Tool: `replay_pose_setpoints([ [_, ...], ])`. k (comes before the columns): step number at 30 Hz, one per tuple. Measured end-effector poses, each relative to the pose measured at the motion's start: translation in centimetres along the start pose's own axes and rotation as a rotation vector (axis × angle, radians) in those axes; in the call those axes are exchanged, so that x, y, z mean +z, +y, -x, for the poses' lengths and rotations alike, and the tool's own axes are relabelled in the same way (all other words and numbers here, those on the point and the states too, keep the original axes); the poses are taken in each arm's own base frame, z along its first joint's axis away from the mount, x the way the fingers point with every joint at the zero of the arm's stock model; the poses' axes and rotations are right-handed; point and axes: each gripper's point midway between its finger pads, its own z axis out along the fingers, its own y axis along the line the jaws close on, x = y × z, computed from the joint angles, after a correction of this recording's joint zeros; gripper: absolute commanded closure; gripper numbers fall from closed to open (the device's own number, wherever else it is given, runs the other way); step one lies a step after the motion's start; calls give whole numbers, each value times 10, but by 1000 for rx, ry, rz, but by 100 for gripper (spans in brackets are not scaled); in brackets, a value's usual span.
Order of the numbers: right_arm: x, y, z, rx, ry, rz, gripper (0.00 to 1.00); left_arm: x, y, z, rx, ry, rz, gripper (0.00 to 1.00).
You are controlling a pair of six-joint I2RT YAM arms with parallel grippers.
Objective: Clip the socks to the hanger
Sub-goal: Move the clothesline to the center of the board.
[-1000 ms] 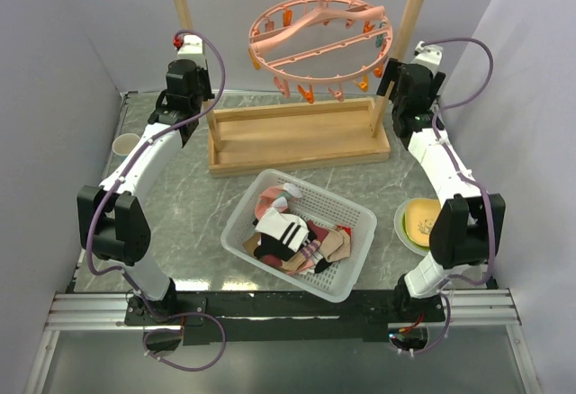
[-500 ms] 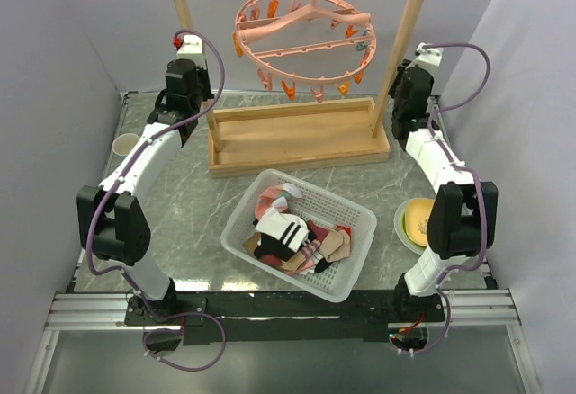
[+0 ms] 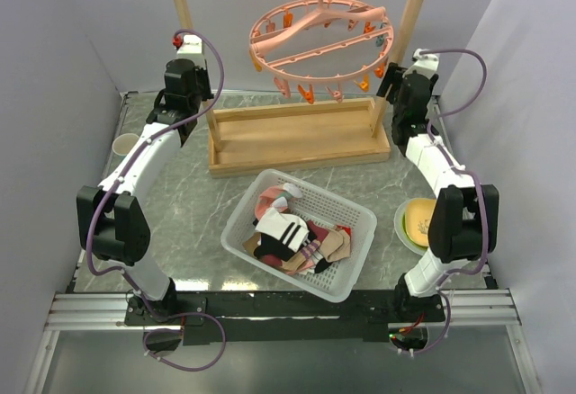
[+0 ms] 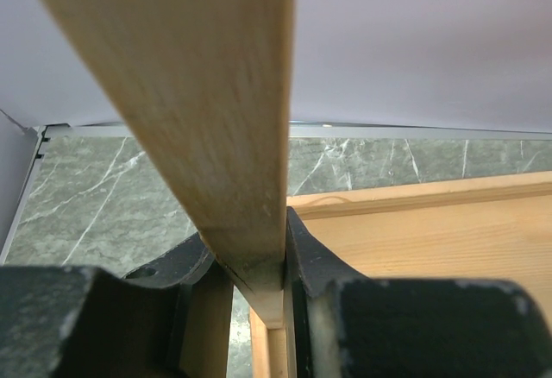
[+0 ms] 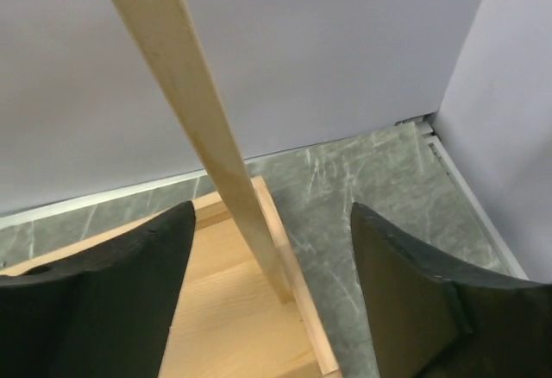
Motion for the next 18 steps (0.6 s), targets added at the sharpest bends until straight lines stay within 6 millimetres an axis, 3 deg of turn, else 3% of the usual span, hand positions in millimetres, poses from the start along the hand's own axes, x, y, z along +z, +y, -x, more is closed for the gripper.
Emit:
replay_pose_setpoints([
  [7, 25, 10, 22, 9, -42, 4, 18, 1, 1, 0, 2, 2, -9, 82],
  [10, 39, 14, 21, 2, -45, 3, 26, 1, 2, 0, 3, 2, -15, 83],
  [13, 52, 18, 11, -11, -33, 8, 52, 1, 4, 0, 4, 3, -17, 83],
  [14, 56, 21, 7, -13, -30, 21, 67, 1, 4, 1, 4, 3, -19, 83],
  [17, 58, 31, 3, -39, -28, 61, 94, 1, 5, 1, 7, 6, -24, 84],
  [18, 58, 34, 1, -66, -22, 93, 96, 1, 7, 2, 6, 5, -19, 84],
])
